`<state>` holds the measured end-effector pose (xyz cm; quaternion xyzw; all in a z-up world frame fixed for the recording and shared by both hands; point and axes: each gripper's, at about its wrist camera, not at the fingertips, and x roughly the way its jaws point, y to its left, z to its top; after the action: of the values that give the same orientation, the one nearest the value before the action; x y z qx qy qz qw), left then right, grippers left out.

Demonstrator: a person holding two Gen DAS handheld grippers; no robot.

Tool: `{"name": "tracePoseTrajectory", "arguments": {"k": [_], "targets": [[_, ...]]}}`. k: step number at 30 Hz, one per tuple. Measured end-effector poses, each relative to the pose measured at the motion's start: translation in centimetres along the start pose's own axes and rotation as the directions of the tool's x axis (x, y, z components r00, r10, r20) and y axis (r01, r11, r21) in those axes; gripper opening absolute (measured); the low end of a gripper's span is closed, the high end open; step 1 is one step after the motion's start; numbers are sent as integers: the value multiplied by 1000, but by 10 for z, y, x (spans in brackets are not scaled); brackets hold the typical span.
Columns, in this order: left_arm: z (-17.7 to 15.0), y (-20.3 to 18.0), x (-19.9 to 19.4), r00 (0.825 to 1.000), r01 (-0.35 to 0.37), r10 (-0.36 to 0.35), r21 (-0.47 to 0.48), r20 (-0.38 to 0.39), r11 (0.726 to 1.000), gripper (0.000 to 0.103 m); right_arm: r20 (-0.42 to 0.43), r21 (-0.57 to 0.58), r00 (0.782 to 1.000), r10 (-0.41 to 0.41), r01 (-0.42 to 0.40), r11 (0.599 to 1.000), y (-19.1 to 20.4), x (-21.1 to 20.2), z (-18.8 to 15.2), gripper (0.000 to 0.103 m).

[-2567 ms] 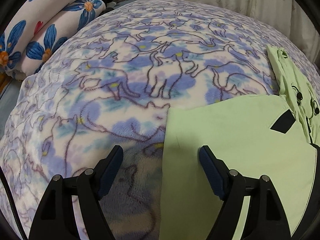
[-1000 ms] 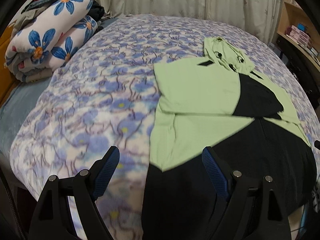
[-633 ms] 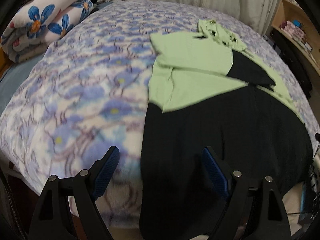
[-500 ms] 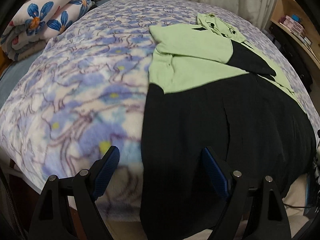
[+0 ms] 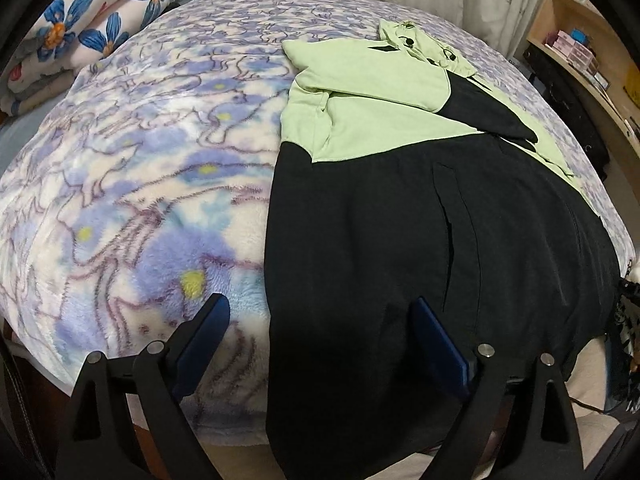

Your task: Fold large clothes

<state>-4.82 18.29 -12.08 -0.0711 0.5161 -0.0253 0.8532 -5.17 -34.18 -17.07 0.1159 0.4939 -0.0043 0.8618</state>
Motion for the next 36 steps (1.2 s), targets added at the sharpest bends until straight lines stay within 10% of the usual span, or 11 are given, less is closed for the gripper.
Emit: {"name": "tracePoseTrajectory", "arguments": {"k": [5, 8, 10, 13, 27, 36], "targets": [[0, 0, 2, 1000, 14, -14, 12, -10, 1000, 85, -3, -45, 999, 52, -52, 998, 7, 1, -1, 47], [1, -4, 3, 999, 49, -48, 8, -24, 999, 54, -10, -67, 998, 60, -60, 996, 13, 2, -3, 24], [2, -8, 2, 996, 77, -77, 2, -35, 997, 16, -9, -73, 997, 74, -75, 995, 17, 0, -2, 7], [5, -12, 1, 994, 96, -97, -14, -45, 995, 7, 2, -81, 991, 131, -130, 988, 30, -7, 1, 5], [103, -18, -47, 890, 446, -403, -227, 211, 866, 3, 236, -65, 914, 330, -324, 944, 87, -63, 121, 4], [227, -17, -16, 916, 370, -308, -245, 256, 896, 4, 295, 70, 909, 293, -326, 943, 80, -29, 236, 4]]}}
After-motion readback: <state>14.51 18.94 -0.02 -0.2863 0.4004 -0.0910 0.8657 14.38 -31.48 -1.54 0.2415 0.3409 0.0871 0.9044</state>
